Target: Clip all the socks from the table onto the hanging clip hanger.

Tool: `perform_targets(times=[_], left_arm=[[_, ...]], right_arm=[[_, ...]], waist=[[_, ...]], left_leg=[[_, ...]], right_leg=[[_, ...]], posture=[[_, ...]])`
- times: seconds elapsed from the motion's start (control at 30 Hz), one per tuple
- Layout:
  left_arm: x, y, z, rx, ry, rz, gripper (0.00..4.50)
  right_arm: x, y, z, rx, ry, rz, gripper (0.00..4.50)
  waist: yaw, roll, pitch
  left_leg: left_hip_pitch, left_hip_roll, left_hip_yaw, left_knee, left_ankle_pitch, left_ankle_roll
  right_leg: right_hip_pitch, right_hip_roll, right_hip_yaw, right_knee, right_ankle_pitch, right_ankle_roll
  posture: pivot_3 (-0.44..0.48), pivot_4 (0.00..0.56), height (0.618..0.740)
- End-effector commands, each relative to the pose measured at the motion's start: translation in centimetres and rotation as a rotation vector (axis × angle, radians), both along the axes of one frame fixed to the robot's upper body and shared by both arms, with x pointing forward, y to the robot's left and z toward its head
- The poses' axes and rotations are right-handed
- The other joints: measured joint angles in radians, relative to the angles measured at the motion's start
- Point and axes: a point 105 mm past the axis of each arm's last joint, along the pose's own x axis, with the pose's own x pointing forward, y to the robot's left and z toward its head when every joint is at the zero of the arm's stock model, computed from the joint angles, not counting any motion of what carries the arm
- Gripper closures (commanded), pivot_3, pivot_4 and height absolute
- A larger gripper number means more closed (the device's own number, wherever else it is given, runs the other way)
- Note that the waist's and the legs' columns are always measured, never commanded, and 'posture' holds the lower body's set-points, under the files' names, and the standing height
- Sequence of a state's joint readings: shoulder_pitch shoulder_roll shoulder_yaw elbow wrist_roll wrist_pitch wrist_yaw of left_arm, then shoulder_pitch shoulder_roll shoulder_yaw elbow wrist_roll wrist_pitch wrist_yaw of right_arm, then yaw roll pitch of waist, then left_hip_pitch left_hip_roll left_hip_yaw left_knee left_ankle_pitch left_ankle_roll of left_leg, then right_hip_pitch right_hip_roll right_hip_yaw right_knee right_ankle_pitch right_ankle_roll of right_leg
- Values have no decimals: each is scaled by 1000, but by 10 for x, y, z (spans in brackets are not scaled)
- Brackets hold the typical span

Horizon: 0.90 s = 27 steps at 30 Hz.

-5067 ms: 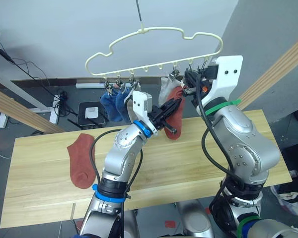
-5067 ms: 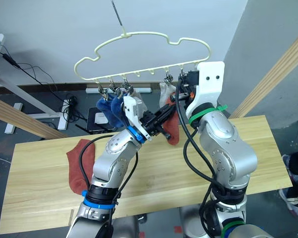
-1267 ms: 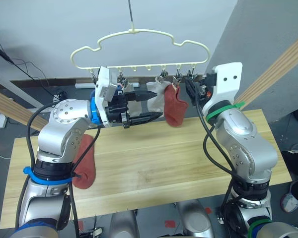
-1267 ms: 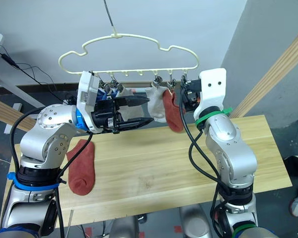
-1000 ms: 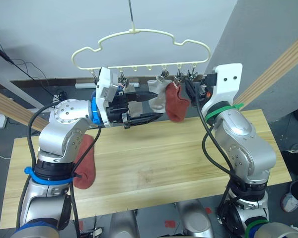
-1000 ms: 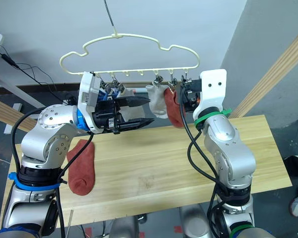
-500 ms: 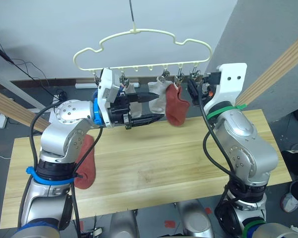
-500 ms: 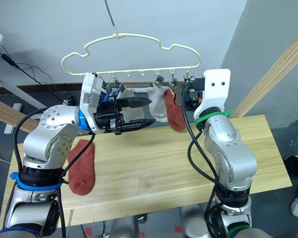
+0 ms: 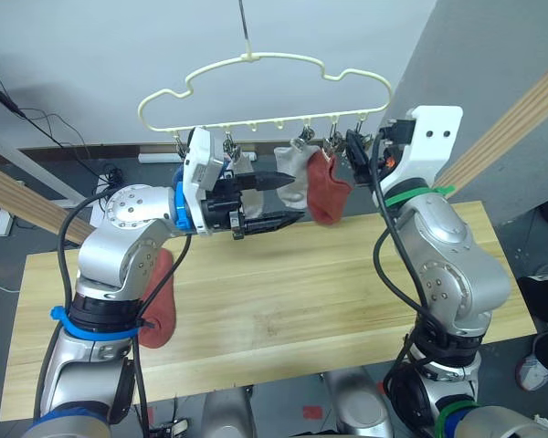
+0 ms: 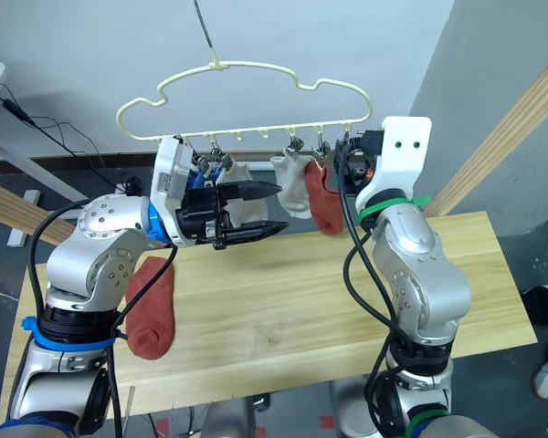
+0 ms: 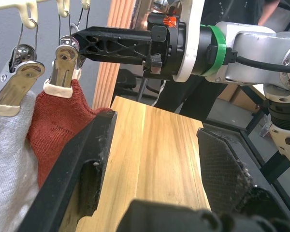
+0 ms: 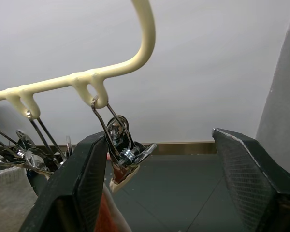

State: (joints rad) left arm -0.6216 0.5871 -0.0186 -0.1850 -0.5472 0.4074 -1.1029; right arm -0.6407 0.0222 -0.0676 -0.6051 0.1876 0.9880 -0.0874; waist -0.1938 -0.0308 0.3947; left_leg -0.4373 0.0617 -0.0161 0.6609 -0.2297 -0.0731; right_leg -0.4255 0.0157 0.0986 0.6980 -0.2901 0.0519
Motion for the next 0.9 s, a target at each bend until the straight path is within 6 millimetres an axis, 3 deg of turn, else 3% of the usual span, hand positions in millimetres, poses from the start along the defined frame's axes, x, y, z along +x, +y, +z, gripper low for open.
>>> perform_targets(times=[0.03, 0.17, 0.9], left_arm=[[-5, -4, 6, -1, -33, -26, 1457], [-5, -3, 6, 0, -32, -23, 1435], [-5, -4, 5, -3, -34, -24, 1435]], right_arm=[[-6, 2, 11, 15, -54, 6, 1159], [-7, 7, 9, 5, -45, 30, 2139], [-11, 14, 4, 24, -26, 52, 2139]], waist=[[0, 0, 0], [0, 0, 0], [0, 0, 0]], left_leg=[[0, 0, 0, 0, 0, 0], [0, 0, 0, 0, 0, 0], [0, 0, 0, 0, 0, 0]], right_leg=[[0, 0, 0, 0, 0, 0], [0, 0, 0, 0, 0, 0], [0, 0, 0, 0, 0, 0]], posture=[[-308, 347, 730], [-308, 347, 730], [-309, 341, 730]])
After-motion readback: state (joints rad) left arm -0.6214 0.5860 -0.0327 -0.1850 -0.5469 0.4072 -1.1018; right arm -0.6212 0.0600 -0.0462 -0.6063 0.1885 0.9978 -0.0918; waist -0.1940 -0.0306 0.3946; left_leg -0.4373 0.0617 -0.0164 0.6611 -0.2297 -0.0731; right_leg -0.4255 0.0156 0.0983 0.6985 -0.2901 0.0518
